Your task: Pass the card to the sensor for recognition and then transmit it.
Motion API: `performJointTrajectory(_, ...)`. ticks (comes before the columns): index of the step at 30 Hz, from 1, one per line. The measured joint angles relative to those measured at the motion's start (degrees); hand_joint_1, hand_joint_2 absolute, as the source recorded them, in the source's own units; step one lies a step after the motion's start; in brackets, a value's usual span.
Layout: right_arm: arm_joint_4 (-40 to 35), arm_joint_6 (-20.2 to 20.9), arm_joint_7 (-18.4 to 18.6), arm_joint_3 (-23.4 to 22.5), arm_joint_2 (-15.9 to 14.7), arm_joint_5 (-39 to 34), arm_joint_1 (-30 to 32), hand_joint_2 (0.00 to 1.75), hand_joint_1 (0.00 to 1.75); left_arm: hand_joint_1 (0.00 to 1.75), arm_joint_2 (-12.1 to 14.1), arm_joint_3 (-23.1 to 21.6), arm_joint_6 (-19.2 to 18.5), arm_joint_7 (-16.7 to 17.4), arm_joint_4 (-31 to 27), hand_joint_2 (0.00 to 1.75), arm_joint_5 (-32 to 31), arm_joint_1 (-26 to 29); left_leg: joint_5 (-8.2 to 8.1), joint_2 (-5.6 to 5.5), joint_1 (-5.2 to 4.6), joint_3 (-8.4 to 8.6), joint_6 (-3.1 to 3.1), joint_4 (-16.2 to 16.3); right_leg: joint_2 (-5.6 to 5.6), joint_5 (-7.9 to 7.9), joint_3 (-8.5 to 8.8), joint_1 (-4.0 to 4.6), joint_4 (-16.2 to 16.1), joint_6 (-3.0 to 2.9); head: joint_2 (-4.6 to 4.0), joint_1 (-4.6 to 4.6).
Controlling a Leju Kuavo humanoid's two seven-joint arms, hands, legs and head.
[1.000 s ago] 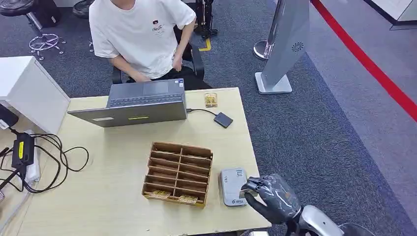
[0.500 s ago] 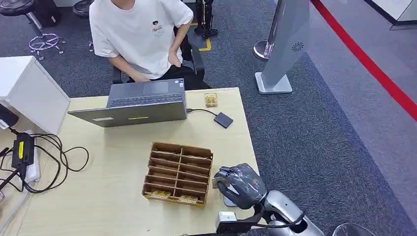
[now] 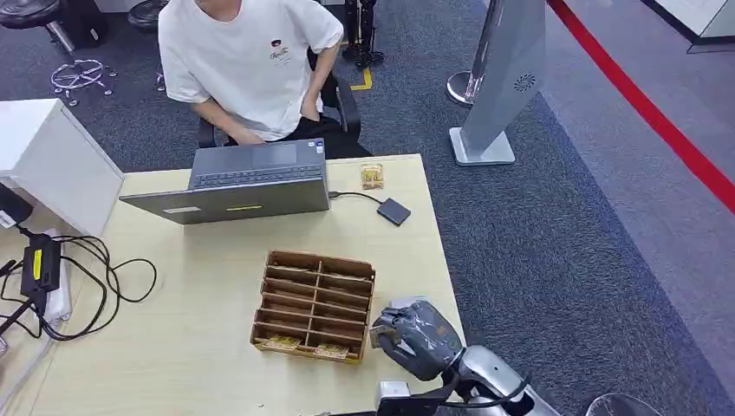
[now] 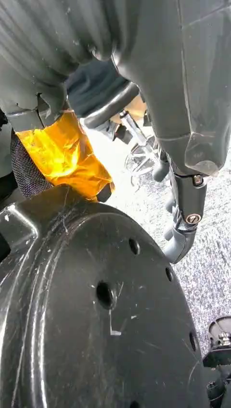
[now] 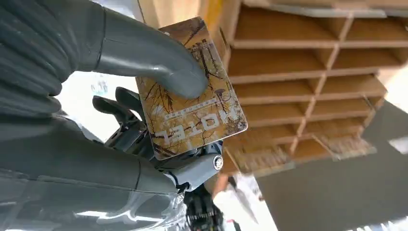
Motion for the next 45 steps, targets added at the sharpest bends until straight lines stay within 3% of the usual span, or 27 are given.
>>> performJointTrajectory(18,5.57,-1.86,-0.04,-0.74,0.31,-0.55,3.02,1.75,1.75,0.00,0.02,-0.87,-0.02,0.07,0.00,1.75,0.70,-0.03,0.00,0.00,0.00,0.00,0.00,0.00,0.00,0.00,-0.01,0.00,0.00,0.00,0.00,0.02)
performJointTrajectory(32,5.39,-2.47,-0.04,-1.77,0.31,-0.06,3.09,1.75,1.75,0.00,0.07,-1.29,-0.02,0.07,0.00,1.75,0.85,-0.06,0.00,0.00,0.00,-0.01,0.00,0.00,0.00,0.00,0.00,0.00,0.00,0.00,0.00,0.02)
performJointTrajectory(37,-1.91,-0.89,0.66,-3.83,-1.66,-1.05,0.78,1.75,1.75,0.00,0.15,-1.60,0.02,0.07,0.00,1.75,1.07,-0.05,0.01,0.02,-0.01,-0.01,0.00,0.01,0.02,0.03,0.00,0.00,0.00,0.00,0.00,0.02)
performJointTrajectory(45,-19.62,9.93,2.86,-9.31,-10.12,-10.00,-8.86,1.75,1.75,0.00,0.22,-1.97,0.07,-0.22,0.00,1.75,1.92,0.12,0.04,0.02,-0.02,0.00,0.03,0.05,0.03,0.10,0.01,-0.01,0.00,0.00,0.00,0.02)
